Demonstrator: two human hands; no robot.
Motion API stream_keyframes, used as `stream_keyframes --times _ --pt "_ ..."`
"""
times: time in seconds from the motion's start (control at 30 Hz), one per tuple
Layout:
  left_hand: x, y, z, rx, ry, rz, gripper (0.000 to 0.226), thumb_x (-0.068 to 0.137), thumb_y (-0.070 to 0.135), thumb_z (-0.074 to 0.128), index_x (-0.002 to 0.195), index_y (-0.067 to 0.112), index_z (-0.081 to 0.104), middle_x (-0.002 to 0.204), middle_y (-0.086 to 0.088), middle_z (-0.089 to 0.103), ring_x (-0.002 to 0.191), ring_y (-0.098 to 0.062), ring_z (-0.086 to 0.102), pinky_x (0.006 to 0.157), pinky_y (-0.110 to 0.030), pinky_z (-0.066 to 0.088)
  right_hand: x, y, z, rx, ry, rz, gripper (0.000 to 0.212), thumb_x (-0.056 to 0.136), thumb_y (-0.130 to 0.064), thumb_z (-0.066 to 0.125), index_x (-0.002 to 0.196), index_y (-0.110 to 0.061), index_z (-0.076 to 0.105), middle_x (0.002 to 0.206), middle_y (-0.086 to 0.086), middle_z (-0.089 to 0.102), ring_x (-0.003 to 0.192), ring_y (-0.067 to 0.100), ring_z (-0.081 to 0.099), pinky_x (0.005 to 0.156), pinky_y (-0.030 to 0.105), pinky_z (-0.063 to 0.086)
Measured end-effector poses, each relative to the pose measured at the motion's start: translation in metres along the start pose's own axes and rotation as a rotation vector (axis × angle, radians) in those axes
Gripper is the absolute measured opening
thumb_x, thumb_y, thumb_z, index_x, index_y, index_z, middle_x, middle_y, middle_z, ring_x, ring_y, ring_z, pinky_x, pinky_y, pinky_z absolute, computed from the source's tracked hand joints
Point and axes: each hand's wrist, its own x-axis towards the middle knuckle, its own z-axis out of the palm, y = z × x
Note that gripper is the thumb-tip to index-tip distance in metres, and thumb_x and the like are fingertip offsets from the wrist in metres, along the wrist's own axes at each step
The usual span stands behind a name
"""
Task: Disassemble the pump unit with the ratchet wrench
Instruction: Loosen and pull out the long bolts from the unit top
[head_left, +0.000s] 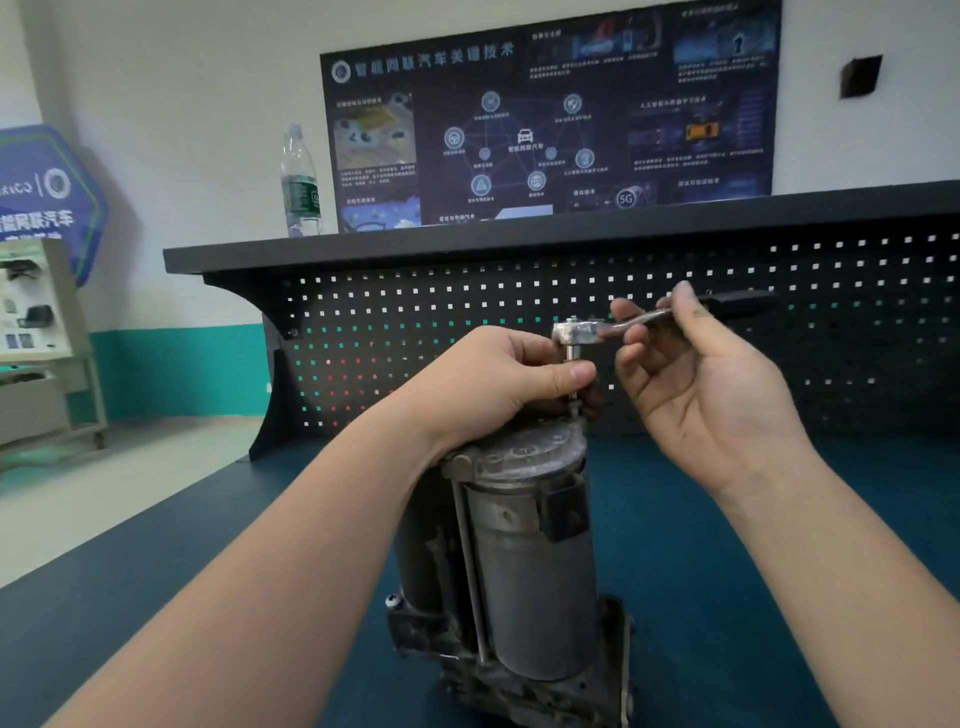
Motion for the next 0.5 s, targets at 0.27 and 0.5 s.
stream_keyframes --times 0.27,0.5 --pt "-0.001 -0.003 0.001 -0.162 -0.122 -0.019 0.016 0.091 0.012 0.055 0.09 0.01 0.071 0.083 -0.001 0.076 0.079 -0.008 0.07 0.075 -0.017 0.054 0.01 0.004 -0.003 0.055 0.006 0.133 0.021 0.097 -0.027 0.051 0.087 -0.009 0.054 0.076 0.009 0.071 0.051 0.006 0.06 0.043 0.013 0.046" --pt "0.0 -0.001 0.001 -0.162 -0.069 -0.035 0.017 0.089 0.011 0.059 0.079 0.013 0.073 0.076 -0.001 0.075 0.071 -0.007 0.07 0.066 -0.014 0.053 0.006 0.013 -0.001 -0.076 0.007 -0.125 0.019 0.098 -0.025 0.052 0.084 -0.013 0.053 0.074 0.008 0.072 0.05 0.01 0.06 0.046 0.018 0.049"
